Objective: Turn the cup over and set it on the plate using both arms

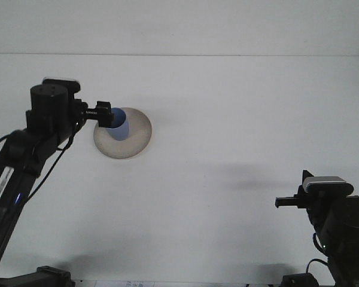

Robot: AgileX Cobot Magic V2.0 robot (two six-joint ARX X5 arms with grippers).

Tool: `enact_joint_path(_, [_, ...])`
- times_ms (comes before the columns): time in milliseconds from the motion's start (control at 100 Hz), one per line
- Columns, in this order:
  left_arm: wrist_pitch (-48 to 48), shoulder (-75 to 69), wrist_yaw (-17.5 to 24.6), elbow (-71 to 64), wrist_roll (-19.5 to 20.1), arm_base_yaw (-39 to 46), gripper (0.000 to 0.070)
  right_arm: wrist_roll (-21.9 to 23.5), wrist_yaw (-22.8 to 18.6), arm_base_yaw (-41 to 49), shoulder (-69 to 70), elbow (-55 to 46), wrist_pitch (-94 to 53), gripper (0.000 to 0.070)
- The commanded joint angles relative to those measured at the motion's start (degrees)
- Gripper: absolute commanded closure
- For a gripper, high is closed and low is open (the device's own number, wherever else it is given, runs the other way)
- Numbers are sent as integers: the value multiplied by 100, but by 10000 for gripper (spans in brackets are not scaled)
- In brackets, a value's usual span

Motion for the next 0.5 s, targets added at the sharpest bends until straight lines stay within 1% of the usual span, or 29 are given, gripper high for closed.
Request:
enact_joint_path(0, [286, -450, 22, -557, -155, -39, 162, 79, 22, 2, 37, 59, 120, 700])
enact_joint_path(100, [824, -1394, -153, -1718, -284, -63, 162, 79, 22, 2, 35, 59, 197, 700])
enact_joint_path(190, [1178, -2162, -280, -2710, -293, -61, 163, 79, 22, 2, 35, 59, 282, 700])
enact_joint_path(280, [1316, -2796, -409, -3526, -293, -61, 164, 79, 20, 2, 35, 59, 313, 700])
enact_joint_path(340, [1318, -3200, -420, -4026, -313, -61, 188, 79, 22, 2, 35, 59, 313, 700])
enact_joint_path(380, [1316, -3381, -420, -4258, -339, -63, 243, 79, 22, 2, 35, 59, 310, 700])
enact_joint_path(410, [1316, -3528, -420, -4433, -389, -63, 319, 79, 22, 2, 35, 59, 313, 700])
enact_joint_path(450, [1318, -3700, -420, -4631, -468, -63, 456, 79, 22, 2, 33, 59, 313, 700])
enact_joint_path(470, [1329, -3783, -420, -4719, -494, -63, 537, 79, 22, 2, 33, 59, 313, 700])
enact_joint_path(480, [1335, -3838, -420, -4778, -514, -63, 597, 76, 20, 2, 33, 59, 313, 700])
enact_joint_path(490, [1340, -3875, -420, -4813, -525, -63, 639, 79, 22, 2, 33, 59, 313, 700])
